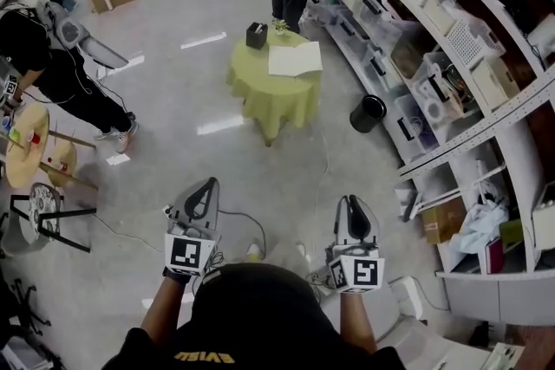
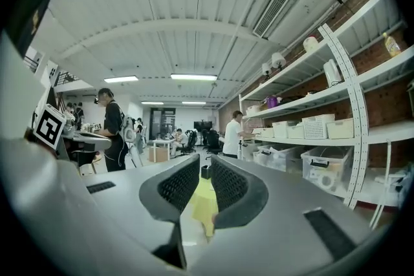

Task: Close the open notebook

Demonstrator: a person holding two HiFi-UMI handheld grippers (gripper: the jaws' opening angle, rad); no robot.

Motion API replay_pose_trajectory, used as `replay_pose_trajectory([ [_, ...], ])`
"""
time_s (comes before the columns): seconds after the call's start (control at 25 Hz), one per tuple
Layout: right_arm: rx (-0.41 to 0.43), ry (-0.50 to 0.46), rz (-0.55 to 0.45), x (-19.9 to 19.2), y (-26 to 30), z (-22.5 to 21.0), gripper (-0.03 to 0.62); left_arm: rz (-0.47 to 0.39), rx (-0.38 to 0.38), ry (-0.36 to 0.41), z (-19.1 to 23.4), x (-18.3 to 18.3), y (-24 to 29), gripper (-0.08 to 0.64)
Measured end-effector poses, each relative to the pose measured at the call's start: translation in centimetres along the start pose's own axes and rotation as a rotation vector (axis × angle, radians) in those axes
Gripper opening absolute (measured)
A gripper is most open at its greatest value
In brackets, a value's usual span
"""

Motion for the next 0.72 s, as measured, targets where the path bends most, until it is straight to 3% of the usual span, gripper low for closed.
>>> replay_pose_trajectory([
  [0.08, -0.002, 0.008, -0.003, 0.0, 0.4, 0.2, 0.100, -0.005, 0.007, -0.012, 0.5, 0.0, 0.1, 0.017],
  [0.72, -0.012, 0.014, 0.007, 0.0, 2.0, -0.5, 0.267, 0.002, 0.032, -0.007, 2.8, -0.5, 0.5, 0.017],
])
Point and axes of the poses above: the fingertips, and each gripper's own axes: y forward along the fingers, z to its left, x out of its top, the point moved 3 cm from there along -y, backward along the fingers, and after that the axes turned 9 degrees about -z, right-handed, at the moved point
